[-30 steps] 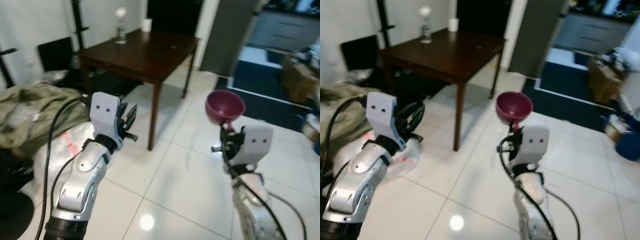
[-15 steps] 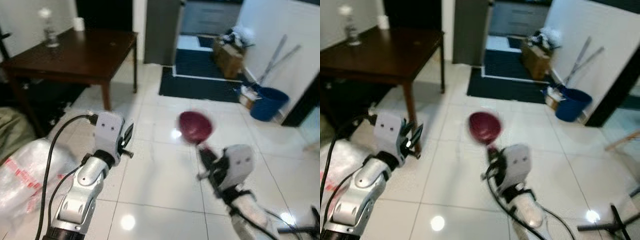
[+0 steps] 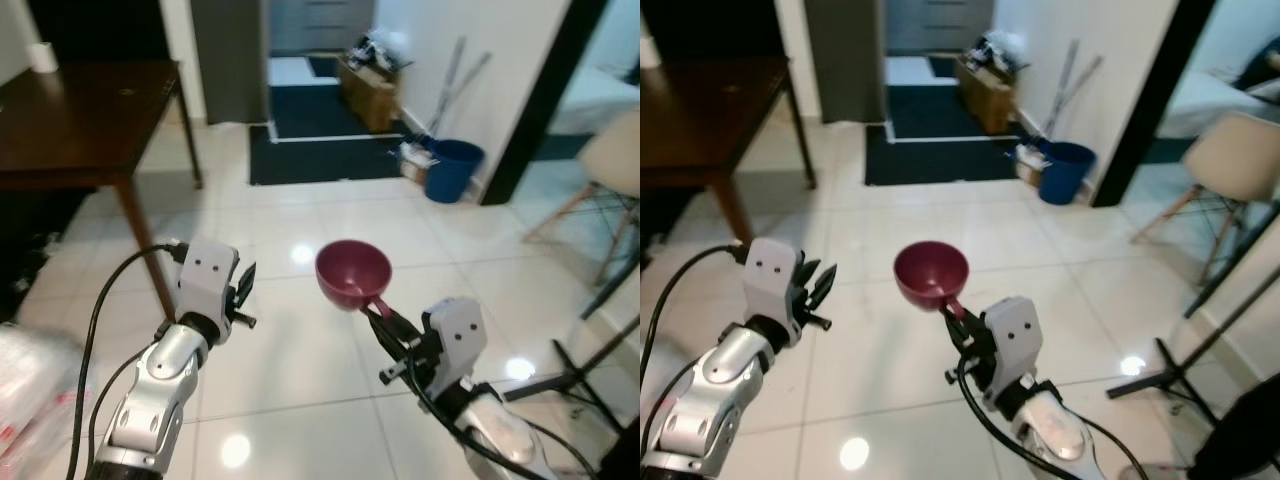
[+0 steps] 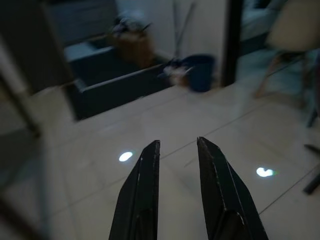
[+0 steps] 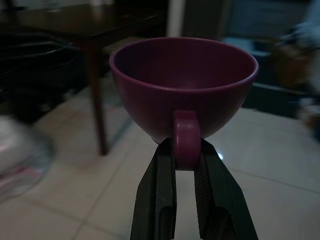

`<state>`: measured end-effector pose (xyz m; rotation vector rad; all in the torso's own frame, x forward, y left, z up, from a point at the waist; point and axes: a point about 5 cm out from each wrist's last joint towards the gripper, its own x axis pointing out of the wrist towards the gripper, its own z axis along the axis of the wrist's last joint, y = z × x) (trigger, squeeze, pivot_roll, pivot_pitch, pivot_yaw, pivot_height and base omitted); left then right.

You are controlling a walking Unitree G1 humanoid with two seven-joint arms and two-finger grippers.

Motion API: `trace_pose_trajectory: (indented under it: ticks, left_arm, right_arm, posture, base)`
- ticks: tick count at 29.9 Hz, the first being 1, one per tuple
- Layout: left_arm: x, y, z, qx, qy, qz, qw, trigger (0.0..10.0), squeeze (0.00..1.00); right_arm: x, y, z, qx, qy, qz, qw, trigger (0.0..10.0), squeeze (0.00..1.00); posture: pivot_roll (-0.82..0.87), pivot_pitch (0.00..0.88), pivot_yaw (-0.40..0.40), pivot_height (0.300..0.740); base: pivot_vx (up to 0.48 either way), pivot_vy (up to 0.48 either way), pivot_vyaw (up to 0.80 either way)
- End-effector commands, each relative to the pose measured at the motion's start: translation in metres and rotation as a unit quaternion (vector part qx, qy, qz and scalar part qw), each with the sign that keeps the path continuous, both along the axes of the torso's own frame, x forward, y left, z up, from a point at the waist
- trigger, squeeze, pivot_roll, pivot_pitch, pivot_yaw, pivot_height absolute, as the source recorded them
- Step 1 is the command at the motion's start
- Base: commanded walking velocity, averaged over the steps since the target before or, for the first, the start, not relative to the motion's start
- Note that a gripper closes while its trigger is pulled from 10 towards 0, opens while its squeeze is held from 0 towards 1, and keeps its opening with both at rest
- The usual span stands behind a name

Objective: Setting the table

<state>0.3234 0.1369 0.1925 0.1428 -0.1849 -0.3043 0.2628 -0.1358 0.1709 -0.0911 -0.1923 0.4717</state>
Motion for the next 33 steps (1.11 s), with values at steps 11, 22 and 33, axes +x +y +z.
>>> trace_pose_trajectory:
  ticks: [11,22,33]
  left_arm:
    - [0.003,0.003,-0.007,0.013,-0.001,0.023,1.000,10.0,0.00]
    - [-0.003,-0.009,-0.012,0.008,0.001,0.004,1.000,10.0,0.00]
    - [-0.005,-0.014,-0.012,0.003,0.002,-0.004,1.000,10.0,0.00]
  right_arm:
    - [-0.006,-0.002,-0.002,0.015,-0.004,-0.016,1.000,10.0,0.00]
    - [-0.006,0.001,-0.004,0.019,-0.002,-0.016,1.000,10.0,0.00]
    - [-0.006,-0.001,-0.003,0.011,-0.006,-0.028,1.000,10.0,0.00]
  posture:
    - [-0.03,0.074,0.073,0.740]
    - [-0.03,0.084,0.077,0.740]
    - [-0.03,0.088,0.074,0.740]
  base:
    - [0.263,0.000,-0.15]
    - [0.480,0.000,0.00]
    - [0.480,0.000,0.00]
